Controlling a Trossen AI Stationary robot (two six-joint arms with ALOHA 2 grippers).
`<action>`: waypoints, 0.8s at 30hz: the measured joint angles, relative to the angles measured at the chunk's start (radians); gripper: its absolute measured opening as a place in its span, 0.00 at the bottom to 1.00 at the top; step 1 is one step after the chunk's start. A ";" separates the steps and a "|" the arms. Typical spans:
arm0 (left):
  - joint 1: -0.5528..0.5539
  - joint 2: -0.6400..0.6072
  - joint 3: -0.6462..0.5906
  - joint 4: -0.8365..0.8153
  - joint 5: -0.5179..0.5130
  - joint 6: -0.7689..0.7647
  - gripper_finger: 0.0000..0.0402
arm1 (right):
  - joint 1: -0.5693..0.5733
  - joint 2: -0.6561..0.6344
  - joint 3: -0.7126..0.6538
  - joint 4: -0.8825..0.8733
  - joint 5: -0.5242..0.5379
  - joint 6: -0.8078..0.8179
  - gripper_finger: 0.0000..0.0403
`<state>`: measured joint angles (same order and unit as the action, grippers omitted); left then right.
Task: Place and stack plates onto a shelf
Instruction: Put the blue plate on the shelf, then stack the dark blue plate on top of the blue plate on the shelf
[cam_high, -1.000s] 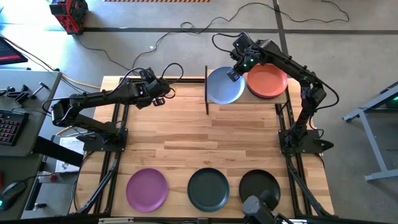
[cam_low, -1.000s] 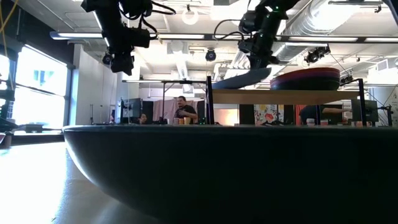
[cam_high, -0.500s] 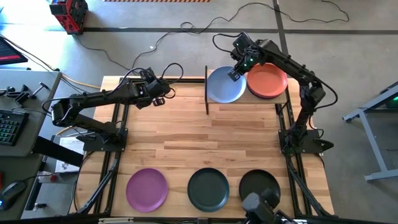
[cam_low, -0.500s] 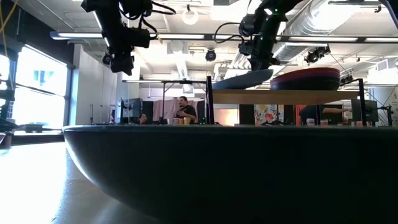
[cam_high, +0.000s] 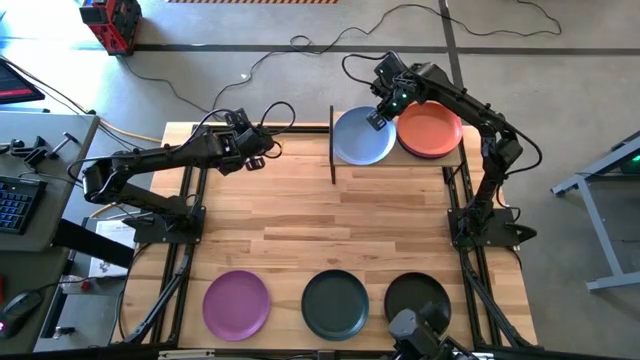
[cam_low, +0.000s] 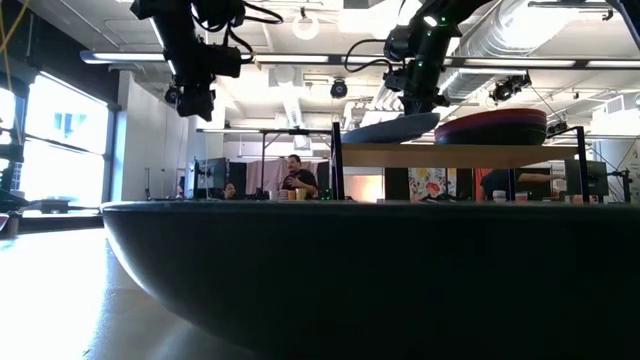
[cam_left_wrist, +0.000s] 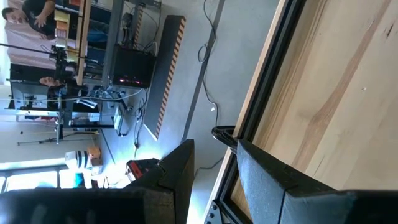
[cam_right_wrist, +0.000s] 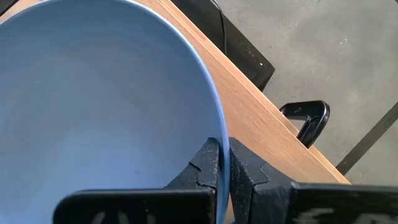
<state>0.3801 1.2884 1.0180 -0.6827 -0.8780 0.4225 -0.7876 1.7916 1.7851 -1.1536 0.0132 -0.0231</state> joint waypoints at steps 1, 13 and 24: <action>0.000 0.000 0.000 0.000 0.000 0.000 0.28 | 0.000 0.000 0.000 -0.002 -0.003 0.003 0.00; 0.000 0.000 0.000 0.000 0.000 0.000 0.28 | 0.004 0.000 0.000 0.007 0.011 0.028 0.19; 0.000 0.000 0.000 -0.031 0.010 -0.078 0.28 | 0.034 0.000 0.137 -0.097 -0.129 0.095 0.21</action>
<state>0.3801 1.2884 1.0183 -0.7138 -0.8685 0.3447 -0.7533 1.7918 1.9224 -1.2508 -0.1153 0.0717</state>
